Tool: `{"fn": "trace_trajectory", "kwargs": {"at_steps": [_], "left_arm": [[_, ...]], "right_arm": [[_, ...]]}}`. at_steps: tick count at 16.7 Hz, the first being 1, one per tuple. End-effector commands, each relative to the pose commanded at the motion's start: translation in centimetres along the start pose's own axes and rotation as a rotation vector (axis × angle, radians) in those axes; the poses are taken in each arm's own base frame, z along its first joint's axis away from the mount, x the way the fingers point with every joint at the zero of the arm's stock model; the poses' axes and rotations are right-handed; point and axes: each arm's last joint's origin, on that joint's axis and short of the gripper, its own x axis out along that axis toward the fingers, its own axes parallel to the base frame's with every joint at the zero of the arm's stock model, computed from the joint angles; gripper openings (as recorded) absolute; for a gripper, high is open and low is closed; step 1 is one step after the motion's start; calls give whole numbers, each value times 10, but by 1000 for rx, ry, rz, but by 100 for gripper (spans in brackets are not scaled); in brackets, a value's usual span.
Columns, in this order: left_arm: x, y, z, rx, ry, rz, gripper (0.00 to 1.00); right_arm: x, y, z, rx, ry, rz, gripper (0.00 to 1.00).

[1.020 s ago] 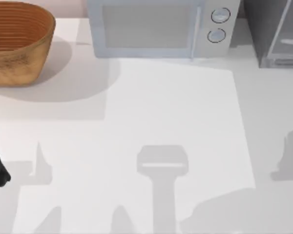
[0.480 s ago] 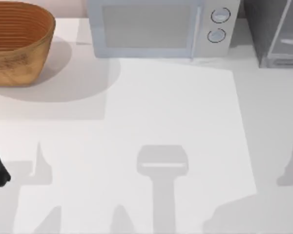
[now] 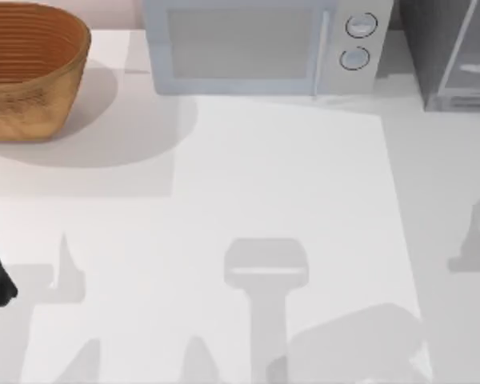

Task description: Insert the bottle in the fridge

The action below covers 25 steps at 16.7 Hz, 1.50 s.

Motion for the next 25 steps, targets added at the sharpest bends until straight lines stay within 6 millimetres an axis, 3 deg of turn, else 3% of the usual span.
{"fn": "trace_trajectory", "kwargs": {"at_steps": [4,8,11,15,20,25], "left_arm": [[0,0,0,0,0,0,100],[0,0,0,0,0,0,100],[0,0,0,0,0,0,100],[0,0,0,0,0,0,100],[0,0,0,0,0,0,100],[0,0,0,0,0,0,100]], "right_arm": [[48,-9,30,-8,17,-4,1],[120,-28,35,-12,40,-10,1],[176,-48,15,-13,54,-13,1],[235,-77,-33,-9,69,-13,1],[270,-100,-88,-5,71,-10,1],[275,-105,-99,-5,67,-9,1]]}}
